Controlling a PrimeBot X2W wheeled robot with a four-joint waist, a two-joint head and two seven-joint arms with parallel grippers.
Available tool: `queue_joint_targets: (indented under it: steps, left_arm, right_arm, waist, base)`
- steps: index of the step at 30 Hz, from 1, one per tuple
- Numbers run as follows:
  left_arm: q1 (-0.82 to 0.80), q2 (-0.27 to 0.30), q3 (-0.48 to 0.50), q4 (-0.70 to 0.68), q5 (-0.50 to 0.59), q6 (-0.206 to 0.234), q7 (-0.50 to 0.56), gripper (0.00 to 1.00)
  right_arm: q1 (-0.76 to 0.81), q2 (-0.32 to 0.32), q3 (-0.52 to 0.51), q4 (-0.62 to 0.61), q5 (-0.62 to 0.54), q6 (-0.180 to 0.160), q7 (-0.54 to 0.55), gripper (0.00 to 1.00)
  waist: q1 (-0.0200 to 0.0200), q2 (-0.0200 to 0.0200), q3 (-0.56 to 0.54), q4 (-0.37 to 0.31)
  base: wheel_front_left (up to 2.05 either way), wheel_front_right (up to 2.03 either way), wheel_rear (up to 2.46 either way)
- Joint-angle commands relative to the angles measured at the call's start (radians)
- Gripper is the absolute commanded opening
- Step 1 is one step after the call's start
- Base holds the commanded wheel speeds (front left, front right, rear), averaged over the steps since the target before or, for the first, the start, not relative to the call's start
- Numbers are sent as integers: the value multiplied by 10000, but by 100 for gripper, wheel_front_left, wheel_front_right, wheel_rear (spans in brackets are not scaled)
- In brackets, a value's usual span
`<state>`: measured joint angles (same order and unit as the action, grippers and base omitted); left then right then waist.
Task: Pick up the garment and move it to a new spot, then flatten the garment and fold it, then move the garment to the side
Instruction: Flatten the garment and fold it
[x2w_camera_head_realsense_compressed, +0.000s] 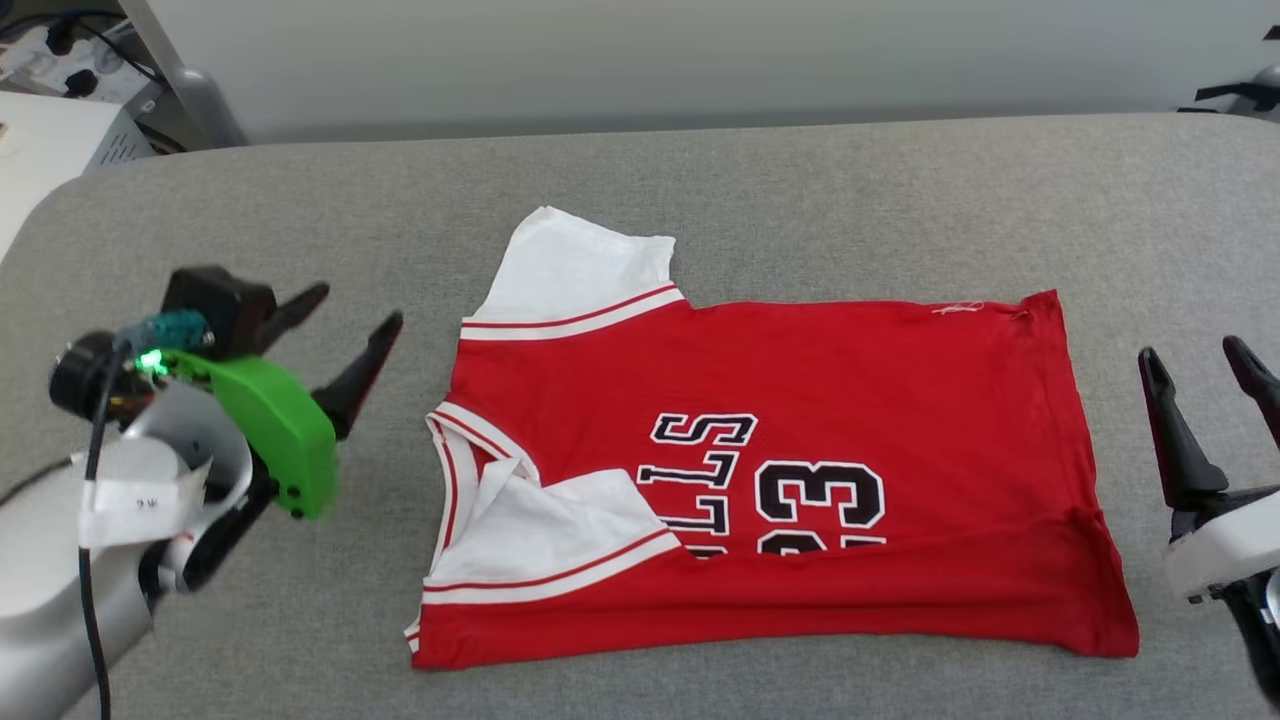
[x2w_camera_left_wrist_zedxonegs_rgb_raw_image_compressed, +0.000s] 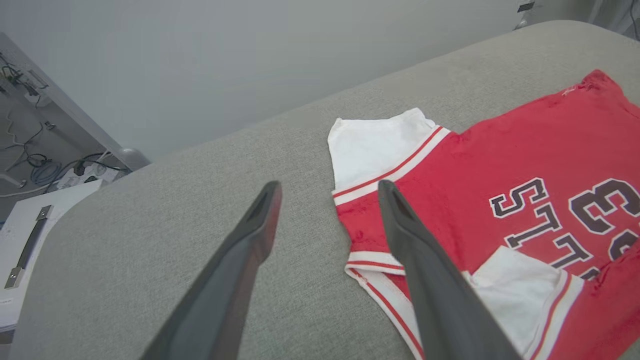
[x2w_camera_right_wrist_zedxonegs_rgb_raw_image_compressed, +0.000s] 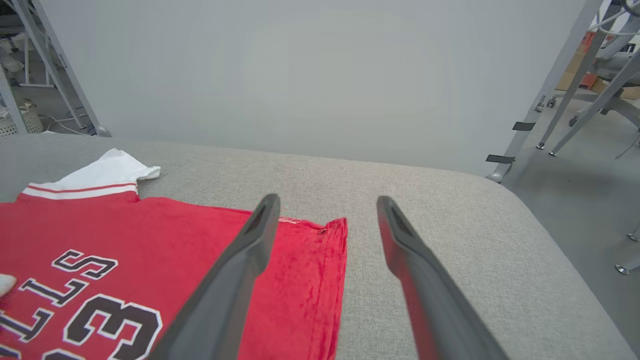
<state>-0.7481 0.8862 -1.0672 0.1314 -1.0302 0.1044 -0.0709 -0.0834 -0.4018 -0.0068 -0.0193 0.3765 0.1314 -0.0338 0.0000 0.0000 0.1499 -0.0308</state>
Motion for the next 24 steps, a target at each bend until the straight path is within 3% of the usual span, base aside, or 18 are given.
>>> queue_joint_targets:
  steps: [1,10,17,24]
  left_arm:
    - [-543,-93,121,71,220,70,7,100]
    - [-3344,-1062,650,1596,-41,-743,1619,100]
    - [-5153,-1691,107,3420,-582,-1739,4847,100]
    - [-6419,-2182,-572,4505,-725,-2184,7275,100]
  right_arm:
    - [41,384,-185,-389,-294,-7,-146,100]
    - [-54,1694,-216,-2039,-1314,-7,-223,100]
    - [-543,1993,179,-2327,-1379,-7,-255,100]
    - [-1151,2024,517,-2106,-1282,-7,-456,100]
  waist:
    - [0,0,328,-236]
    - [0,0,1814,-928]
    - [0,0,2975,-1529]
    - [0,0,3908,-1920]
  base:
    - [0,0,0]
    - [0,0,0]
    - [0,0,0]
    - [0,0,0]
